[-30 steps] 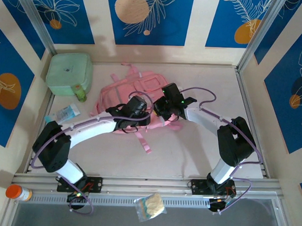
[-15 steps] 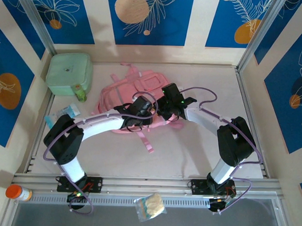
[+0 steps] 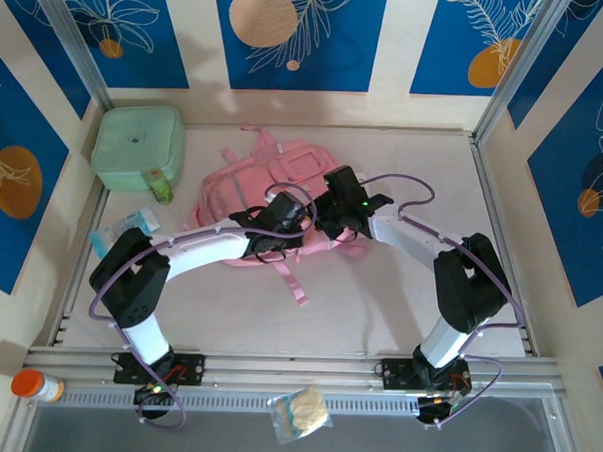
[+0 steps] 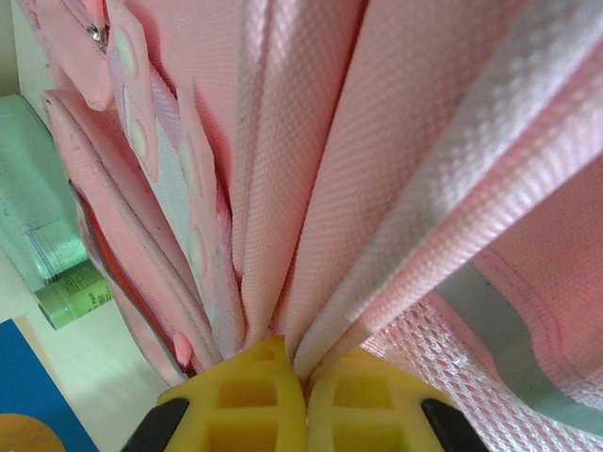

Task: Pack the student bag
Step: Unzip the student bag at the center of the table.

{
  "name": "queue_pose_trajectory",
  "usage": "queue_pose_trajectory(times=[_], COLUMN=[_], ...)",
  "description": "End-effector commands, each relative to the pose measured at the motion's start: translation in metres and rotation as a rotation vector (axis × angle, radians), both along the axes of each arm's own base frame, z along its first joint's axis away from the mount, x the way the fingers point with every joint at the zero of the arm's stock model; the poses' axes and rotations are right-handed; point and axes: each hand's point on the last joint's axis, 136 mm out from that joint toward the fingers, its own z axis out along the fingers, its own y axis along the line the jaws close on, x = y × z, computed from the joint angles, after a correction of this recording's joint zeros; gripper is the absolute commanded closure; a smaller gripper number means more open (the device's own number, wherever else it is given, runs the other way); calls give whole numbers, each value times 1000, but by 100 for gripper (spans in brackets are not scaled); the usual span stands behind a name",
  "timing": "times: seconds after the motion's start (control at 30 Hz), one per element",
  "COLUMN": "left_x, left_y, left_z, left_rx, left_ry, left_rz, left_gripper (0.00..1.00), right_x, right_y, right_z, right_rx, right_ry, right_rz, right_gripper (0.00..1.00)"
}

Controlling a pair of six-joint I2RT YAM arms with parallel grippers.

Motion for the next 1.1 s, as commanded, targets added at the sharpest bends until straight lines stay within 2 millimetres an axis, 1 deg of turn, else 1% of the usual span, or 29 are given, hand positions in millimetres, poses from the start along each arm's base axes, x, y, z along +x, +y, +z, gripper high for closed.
queue_pose_trajectory(times=[0.0, 0.07, 0.17, 0.3, 0.37, 0.53, 0.57, 0.63, 0.67, 0.73, 0.87, 0.93, 1.0, 1.07], left_x=[21, 17, 8, -6, -15, -38, -41, -47, -48, -48, -37, -31, -26, -21], left_y=[-9, -8, 0, 20, 35, 94, 102, 115, 114, 106, 90, 85, 81, 78], left_z=[41, 43, 43, 38, 32, 3, -2, -14, -18, -26, -35, -41, -44, -46], left_rx=[-78, -77, -43, 8, 44, 225, 239, 273, 263, 222, 163, 151, 145, 136], left_ry=[-134, -132, -116, -88, -60, 8, 31, 75, 82, 84, 86, 82, 78, 68], left_rz=[12, -6, -30, -54, -57, -31, -28, -18, -25, -50, -62, -59, -56, -50], left_gripper=[90, 92, 99, 100, 100, 100, 100, 100, 100, 100, 100, 95, 86, 85], right_x=[-9, -7, -5, -3, 1, 16, 18, 20, 19, 16, 12, 10, 8, 6], right_y=[12, 10, 7, -1, -6, -23, -25, -20, -16, -10, 0, 3, 5, 6], right_z=[15, 15, 17, 19, 18, 18, 18, 20, 19, 15, 6, 4, 5, 6], right_rx=[71, 73, 70, 44, 46, 71, 72, 75, 71, 62, 69, 72, 65, 55], right_ry=[6, 7, 1, -13, -11, 11, 11, 3, 6, 18, 38, 40, 37, 31], right_rz=[57, 54, 54, 64, 70, 81, 81, 106, 119, 138, 154, 155, 161, 166], right_gripper=[100, 100, 100, 100, 100, 100, 100, 100, 100, 100, 100, 100, 100, 100])
